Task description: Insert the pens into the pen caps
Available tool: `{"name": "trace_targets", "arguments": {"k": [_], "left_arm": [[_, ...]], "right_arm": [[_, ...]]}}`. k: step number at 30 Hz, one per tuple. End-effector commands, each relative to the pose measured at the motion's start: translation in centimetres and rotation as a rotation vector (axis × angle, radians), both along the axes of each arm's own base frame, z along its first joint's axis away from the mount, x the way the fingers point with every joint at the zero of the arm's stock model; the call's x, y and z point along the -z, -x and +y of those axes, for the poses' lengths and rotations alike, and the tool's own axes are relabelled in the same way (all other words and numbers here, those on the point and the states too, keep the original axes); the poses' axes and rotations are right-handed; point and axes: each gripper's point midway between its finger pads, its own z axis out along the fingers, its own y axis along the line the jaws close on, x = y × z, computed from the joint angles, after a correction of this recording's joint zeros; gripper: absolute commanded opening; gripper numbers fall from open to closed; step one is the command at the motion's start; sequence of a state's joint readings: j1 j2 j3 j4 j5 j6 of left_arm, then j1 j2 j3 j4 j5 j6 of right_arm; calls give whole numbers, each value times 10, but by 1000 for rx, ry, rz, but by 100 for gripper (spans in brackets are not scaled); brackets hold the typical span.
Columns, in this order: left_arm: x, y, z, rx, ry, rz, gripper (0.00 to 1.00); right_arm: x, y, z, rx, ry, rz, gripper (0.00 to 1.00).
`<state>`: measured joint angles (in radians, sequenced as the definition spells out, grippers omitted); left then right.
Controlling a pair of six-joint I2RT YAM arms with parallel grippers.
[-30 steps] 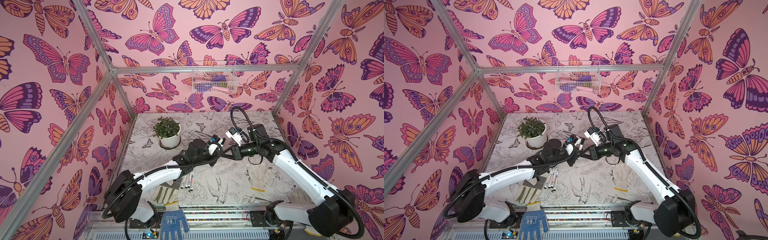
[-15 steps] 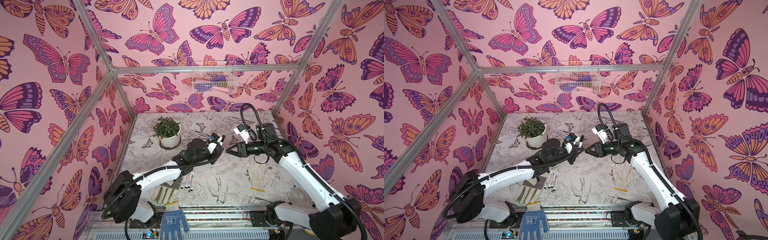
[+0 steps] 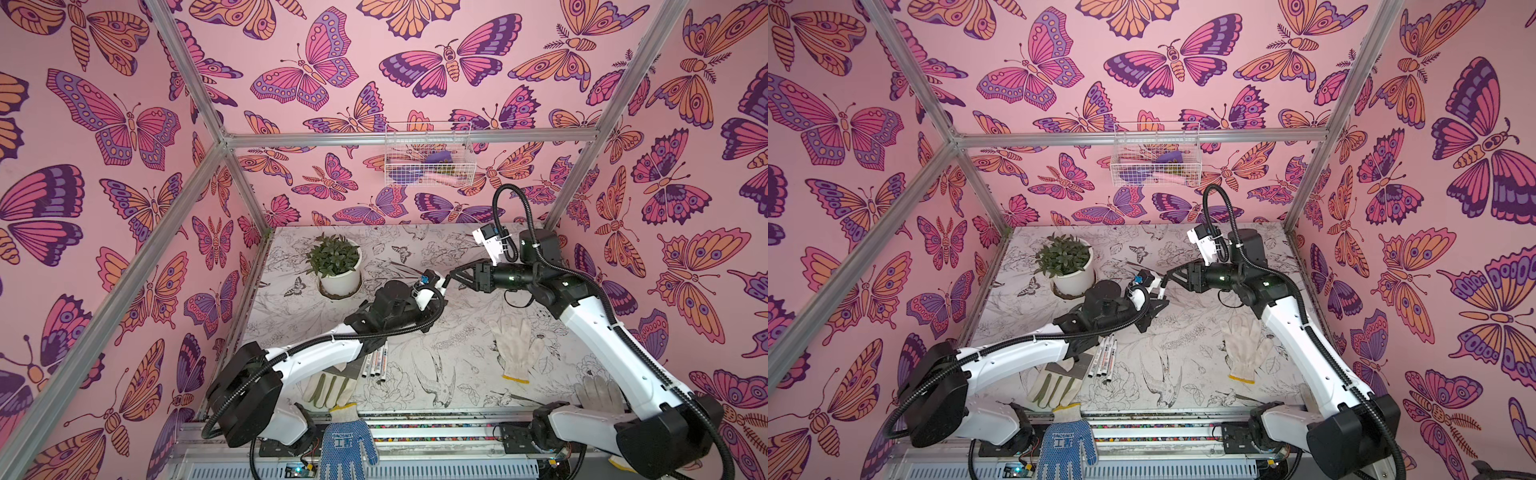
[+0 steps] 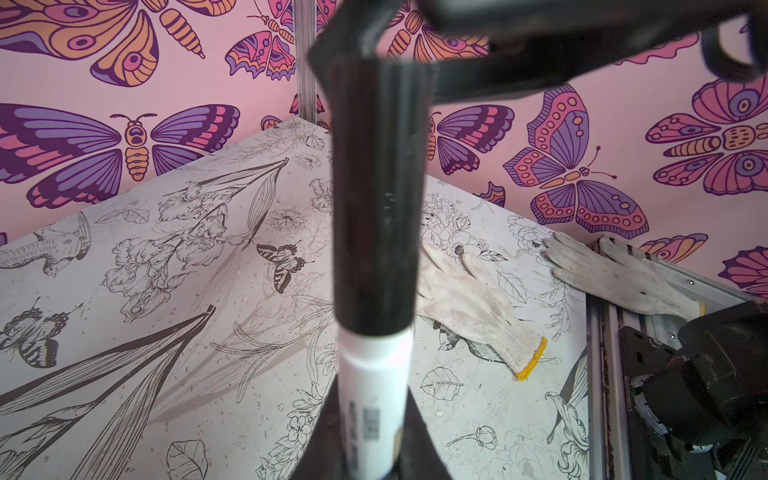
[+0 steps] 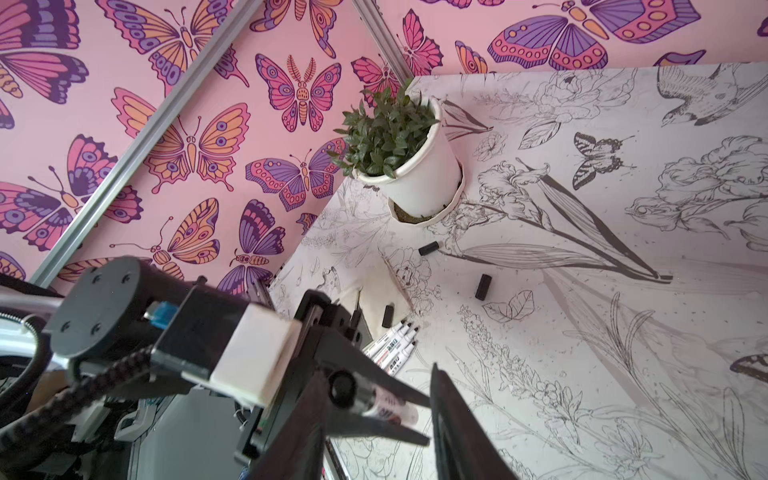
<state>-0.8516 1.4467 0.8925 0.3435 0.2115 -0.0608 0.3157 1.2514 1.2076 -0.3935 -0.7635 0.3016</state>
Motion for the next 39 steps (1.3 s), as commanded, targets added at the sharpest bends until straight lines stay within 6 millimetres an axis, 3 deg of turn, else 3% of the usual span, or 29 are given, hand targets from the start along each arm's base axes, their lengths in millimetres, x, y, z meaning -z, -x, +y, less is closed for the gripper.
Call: {"name": "trace_targets", "arguments": {"k": [1,20,32,39], "left_arm": [[-9,4,2,-3,26,-15,0],[-10,4,1,-5,27,-19,0],[-11,3,-2,0,26,-25,0],[-11,2,-3,2,26,-20,0]], "right_arm": [[-19,-6,7,-22,-60,-35,43],[0,8,24,-76,-43,21,40],[13,10,23,-76,6,43,30],[9,8,23,-71,2,31,15]]}}
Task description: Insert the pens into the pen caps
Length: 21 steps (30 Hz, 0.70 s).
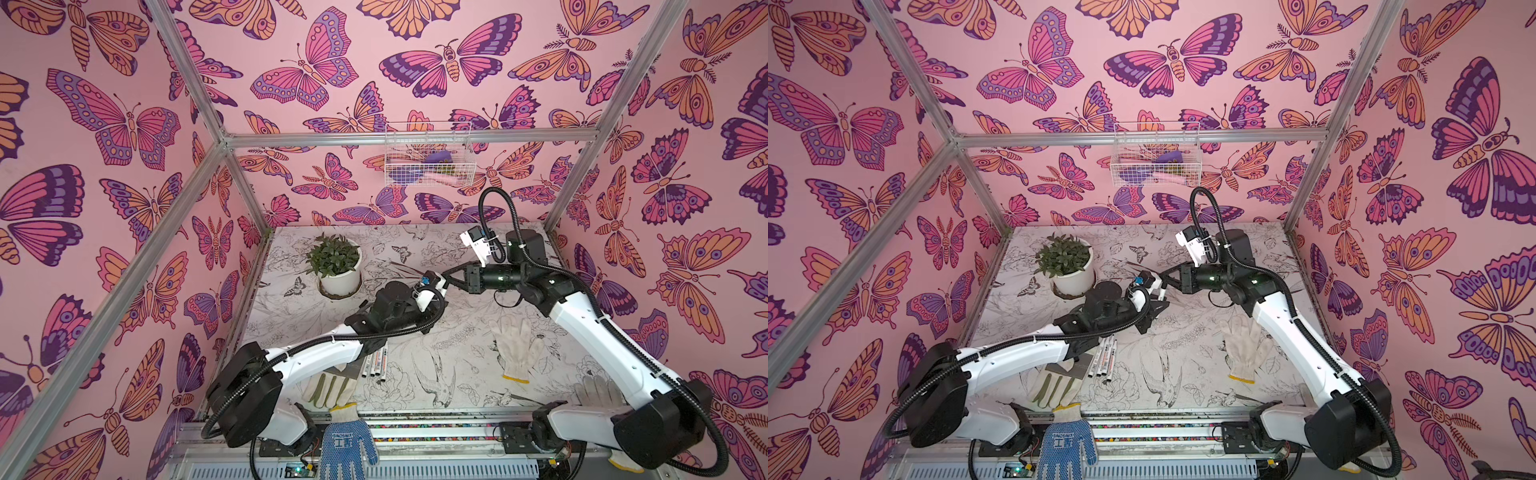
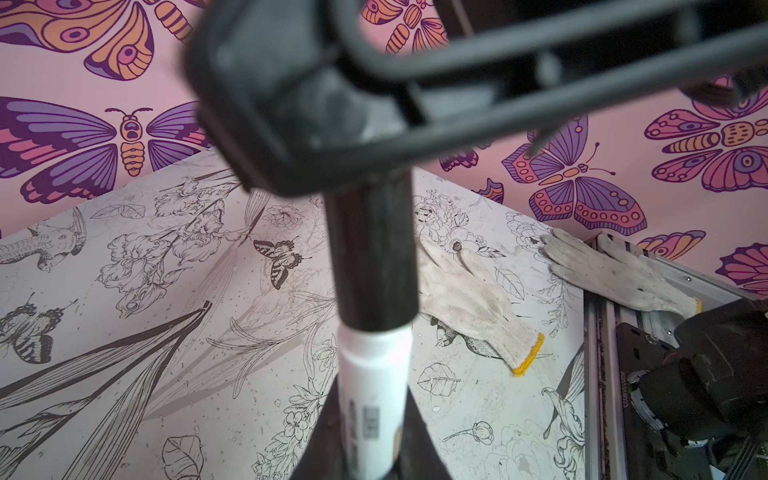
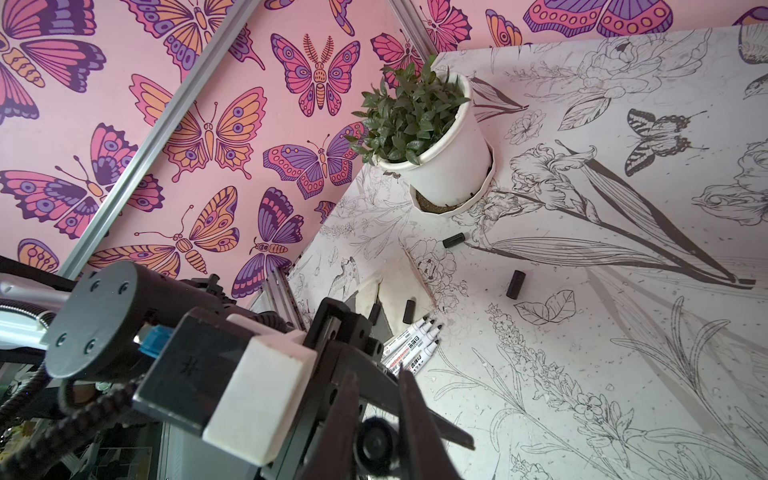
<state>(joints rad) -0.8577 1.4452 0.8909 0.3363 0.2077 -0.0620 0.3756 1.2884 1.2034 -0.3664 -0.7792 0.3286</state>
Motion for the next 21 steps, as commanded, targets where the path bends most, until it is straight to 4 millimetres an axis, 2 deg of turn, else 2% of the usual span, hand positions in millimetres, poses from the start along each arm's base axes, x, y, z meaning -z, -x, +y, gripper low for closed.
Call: {"name": "trace_targets", "arguments": {"k": [1,13,21], "left_arm": [[-12,0,-2,1,30,-21,0],[-14,1,-5,29,68,45,0],[-19,4,-4,76,88,77,0]], "right_arm": [[-1,1,1,-9,14,-12,14],[4,18,2,-52,75,-32,1],[9,27,-1,-63,116,-34,0]]}}
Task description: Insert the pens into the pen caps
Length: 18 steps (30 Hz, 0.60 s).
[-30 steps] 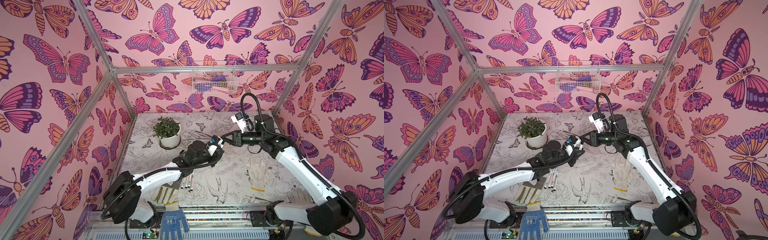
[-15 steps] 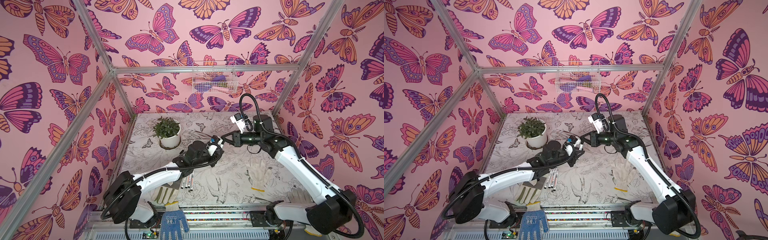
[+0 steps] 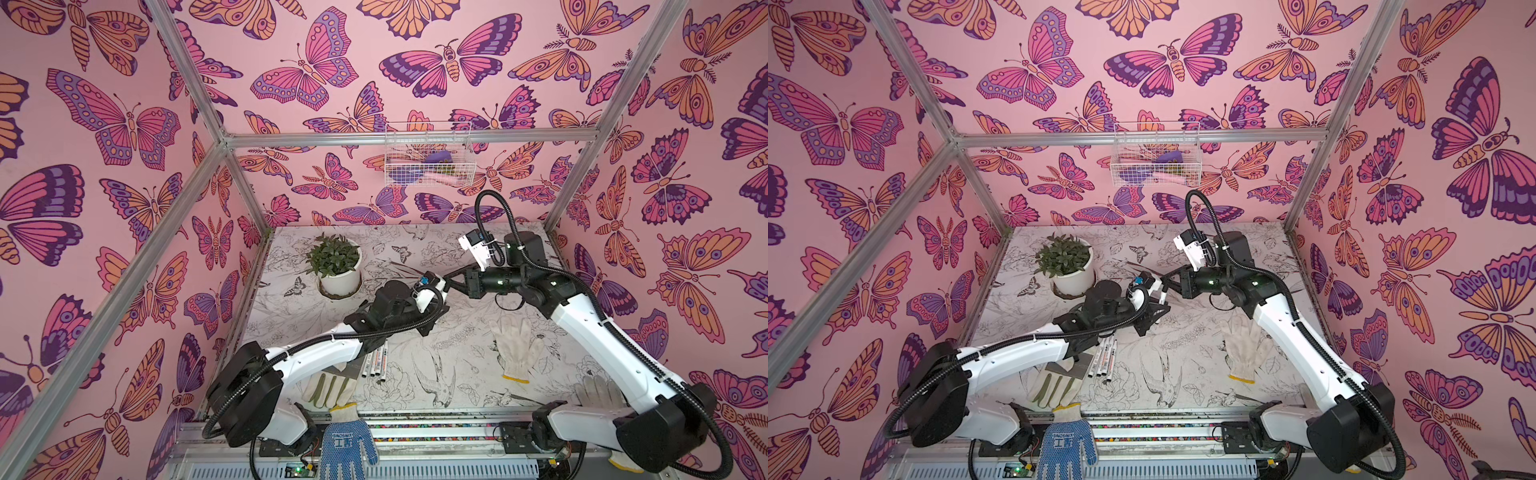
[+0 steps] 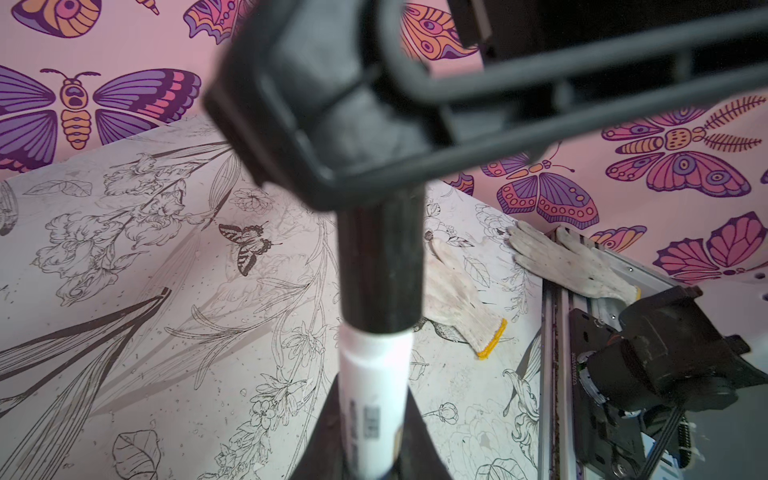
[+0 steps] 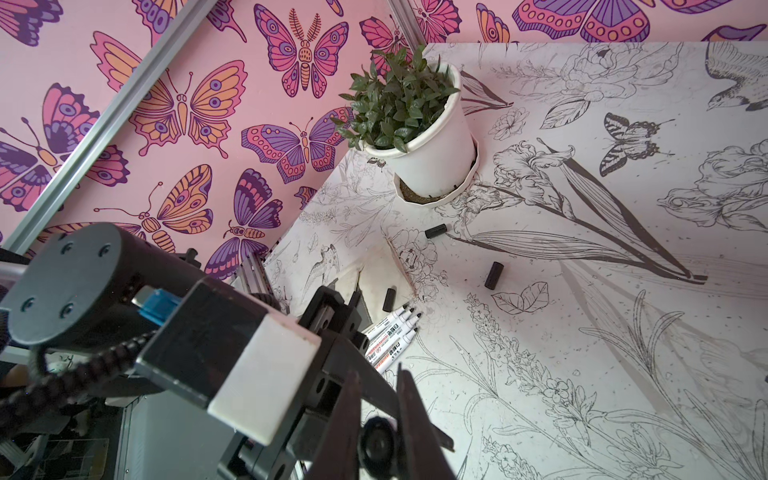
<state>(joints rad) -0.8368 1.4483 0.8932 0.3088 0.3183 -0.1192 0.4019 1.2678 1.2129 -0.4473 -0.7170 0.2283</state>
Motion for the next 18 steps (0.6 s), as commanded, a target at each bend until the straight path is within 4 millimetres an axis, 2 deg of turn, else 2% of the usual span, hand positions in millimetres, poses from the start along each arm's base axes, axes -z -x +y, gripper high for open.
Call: {"name": "trace_targets", "arguments": {"k": [1,5,11,18], "left_arm": [[-26,-5,-2,16,68,-12,0],[-29,-3,-4,39,69,-14,0],[-26,-2,-5,49,56,-11,0],[-24,-2,-4,46,36,-24,0]], "right_arm": [[3,19,0,-51,46,18,0],[3,21,-2,-60,69,11,0],[0,24,5,-84,16,66,0],[-1,20,-4,-52,67,114,0]]}}
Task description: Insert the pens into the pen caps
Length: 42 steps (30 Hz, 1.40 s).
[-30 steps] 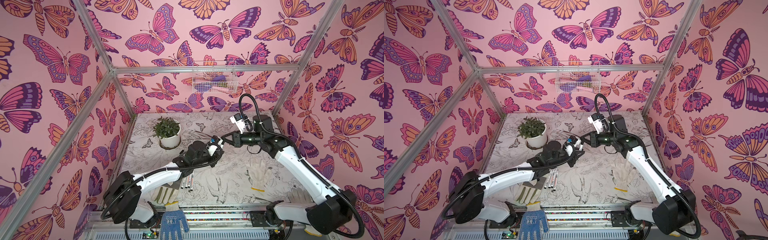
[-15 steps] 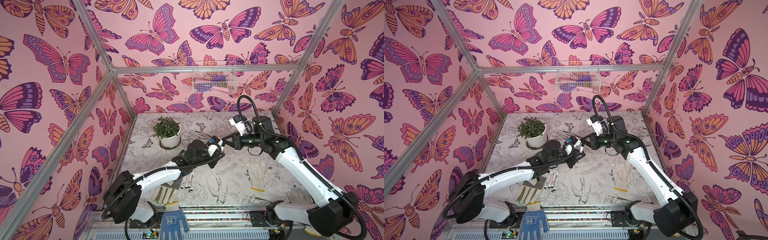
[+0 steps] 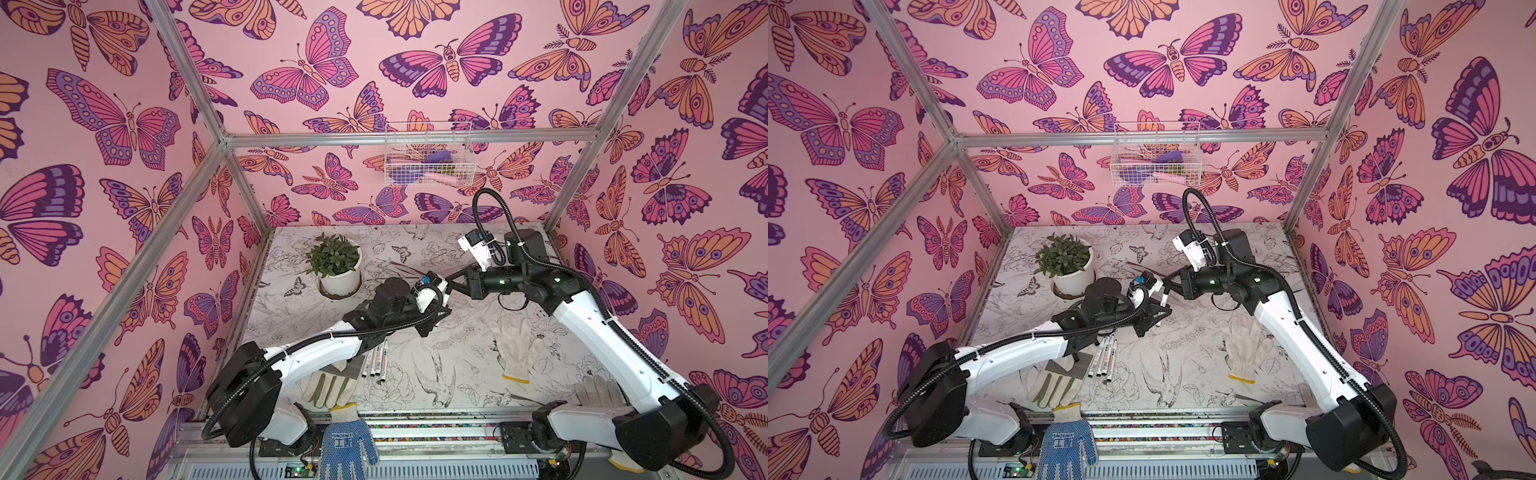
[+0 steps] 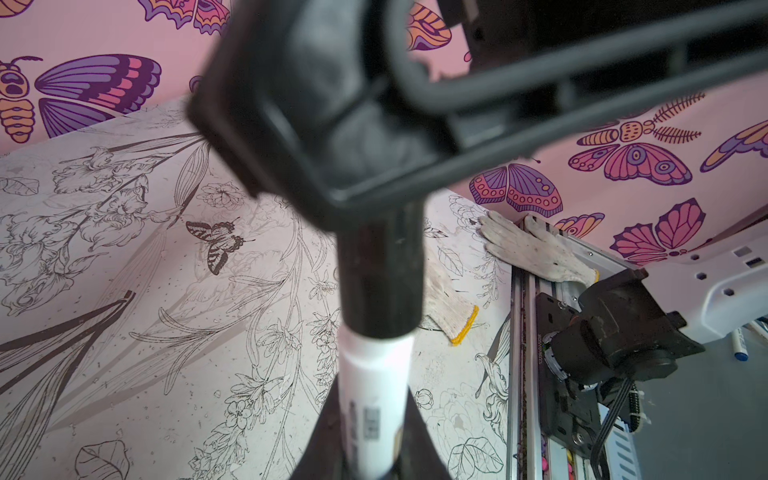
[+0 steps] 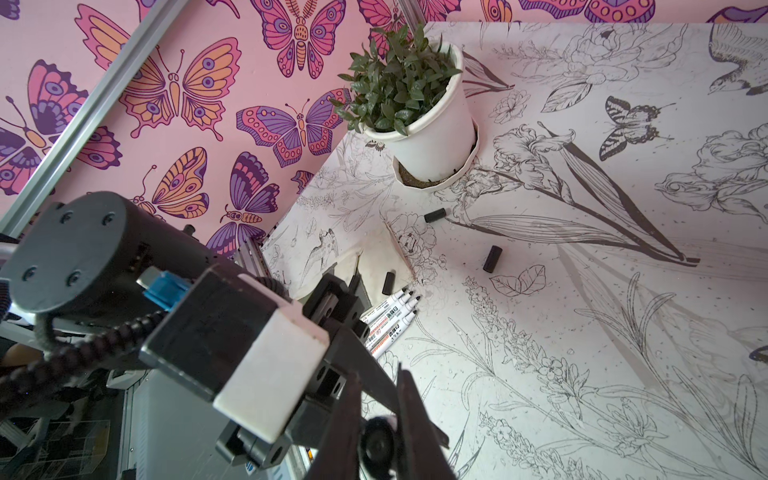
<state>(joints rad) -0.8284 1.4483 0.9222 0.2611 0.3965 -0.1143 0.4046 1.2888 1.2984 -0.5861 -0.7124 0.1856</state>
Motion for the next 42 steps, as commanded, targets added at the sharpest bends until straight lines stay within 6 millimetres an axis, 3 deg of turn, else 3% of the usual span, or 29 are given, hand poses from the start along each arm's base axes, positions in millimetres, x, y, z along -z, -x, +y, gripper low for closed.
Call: {"name": "trace_targets", "arguments": {"k": [1,18,26,34,42], "left_arm": [[-20,-11,-1,-22,33,-50,0],[-21,-12,-8,-3,11,-71,0],[-19,-14,-6,-19,-1,-80,0],[-16,-14,-6,-15,-8,-75,0],[-12,-8,-8,18,-29,-68,0]], "right_arm": [[5,15,-2,-38,36,88,0],[13,17,4,-45,8,206,0],[23,11,-21,44,120,232,0],[19,14,-17,20,87,239,0],[12,10,-24,52,131,162,0]]}}
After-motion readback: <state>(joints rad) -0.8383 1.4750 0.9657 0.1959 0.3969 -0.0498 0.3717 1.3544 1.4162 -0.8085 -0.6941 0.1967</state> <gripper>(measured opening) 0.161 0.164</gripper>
